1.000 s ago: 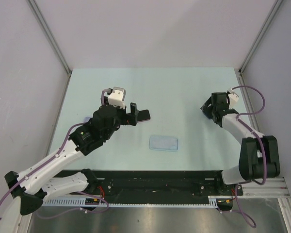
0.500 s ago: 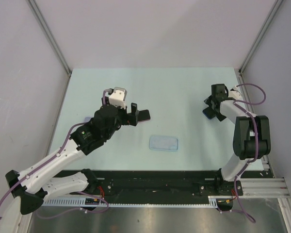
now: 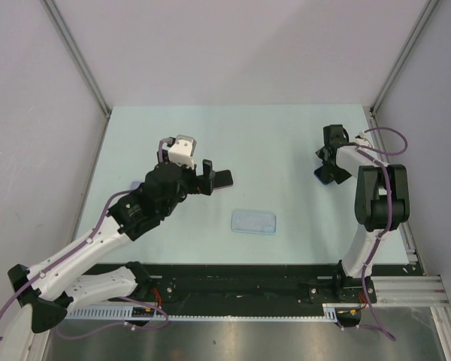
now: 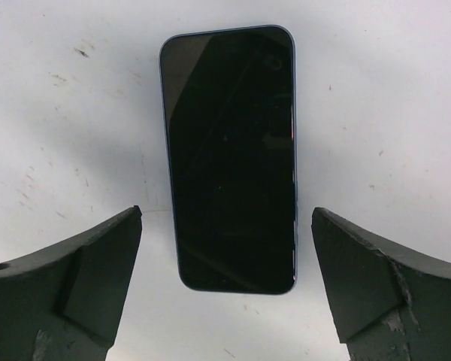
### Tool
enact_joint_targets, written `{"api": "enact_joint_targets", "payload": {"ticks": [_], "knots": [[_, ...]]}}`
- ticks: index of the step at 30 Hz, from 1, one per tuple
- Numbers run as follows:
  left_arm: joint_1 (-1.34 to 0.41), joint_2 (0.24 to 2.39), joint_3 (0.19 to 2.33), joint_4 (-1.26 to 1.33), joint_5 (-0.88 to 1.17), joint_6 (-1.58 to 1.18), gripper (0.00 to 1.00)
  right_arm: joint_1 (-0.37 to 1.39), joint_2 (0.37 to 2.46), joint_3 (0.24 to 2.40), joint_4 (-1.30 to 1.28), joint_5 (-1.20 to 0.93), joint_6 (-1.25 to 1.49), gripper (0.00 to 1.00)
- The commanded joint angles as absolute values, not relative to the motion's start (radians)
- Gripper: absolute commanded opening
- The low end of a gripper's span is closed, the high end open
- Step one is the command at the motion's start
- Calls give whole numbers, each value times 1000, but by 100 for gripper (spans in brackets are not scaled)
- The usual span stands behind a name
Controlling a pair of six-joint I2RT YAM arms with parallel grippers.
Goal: Put the phone into the phone case
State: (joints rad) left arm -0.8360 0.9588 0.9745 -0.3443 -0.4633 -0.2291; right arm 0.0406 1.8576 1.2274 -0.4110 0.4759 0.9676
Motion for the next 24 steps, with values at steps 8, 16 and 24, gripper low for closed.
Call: {"api": "enact_joint_targets", "payload": {"ticks": [8, 16, 24], "knots": [[-842, 936, 997, -321, -456, -249, 100, 35, 1988, 1353, -489, 528, 1019, 95], [-842, 940, 992, -316, -459, -249, 100, 29, 2000, 1370, -505, 506, 982, 81], [-842, 948, 991, -316, -457, -249, 100, 18, 2058, 1433, -566, 434, 901, 70]]}}
